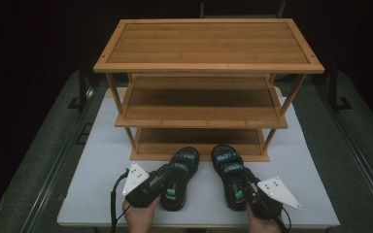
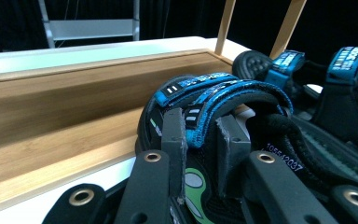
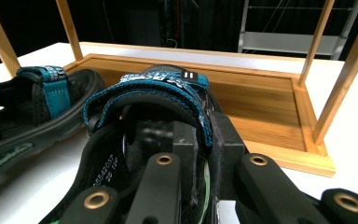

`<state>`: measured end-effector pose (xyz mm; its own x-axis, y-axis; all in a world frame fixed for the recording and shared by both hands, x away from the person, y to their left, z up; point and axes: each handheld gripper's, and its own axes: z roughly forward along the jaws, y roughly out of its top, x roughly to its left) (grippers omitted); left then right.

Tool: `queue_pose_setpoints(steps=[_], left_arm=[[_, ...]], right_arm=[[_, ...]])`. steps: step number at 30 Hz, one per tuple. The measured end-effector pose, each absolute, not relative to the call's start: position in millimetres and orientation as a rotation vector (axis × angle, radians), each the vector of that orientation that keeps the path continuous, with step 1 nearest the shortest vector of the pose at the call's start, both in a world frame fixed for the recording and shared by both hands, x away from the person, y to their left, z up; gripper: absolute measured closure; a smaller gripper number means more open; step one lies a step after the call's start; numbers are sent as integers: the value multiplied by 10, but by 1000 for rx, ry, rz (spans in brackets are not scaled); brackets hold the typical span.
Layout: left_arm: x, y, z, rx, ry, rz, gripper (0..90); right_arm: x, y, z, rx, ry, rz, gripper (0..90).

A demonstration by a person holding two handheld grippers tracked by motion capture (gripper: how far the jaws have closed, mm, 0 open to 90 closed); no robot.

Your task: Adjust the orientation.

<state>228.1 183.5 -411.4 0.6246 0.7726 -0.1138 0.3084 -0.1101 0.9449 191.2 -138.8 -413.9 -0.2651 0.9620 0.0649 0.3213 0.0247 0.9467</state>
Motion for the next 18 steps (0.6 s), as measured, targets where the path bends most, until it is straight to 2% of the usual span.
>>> queue_pose_setpoints(steps=[18], left_arm=[[2413, 1737, -4049, 1686, 896, 542, 765]], right_arm=[[2026, -1163, -4112, 1274, 1626, 1302, 820]])
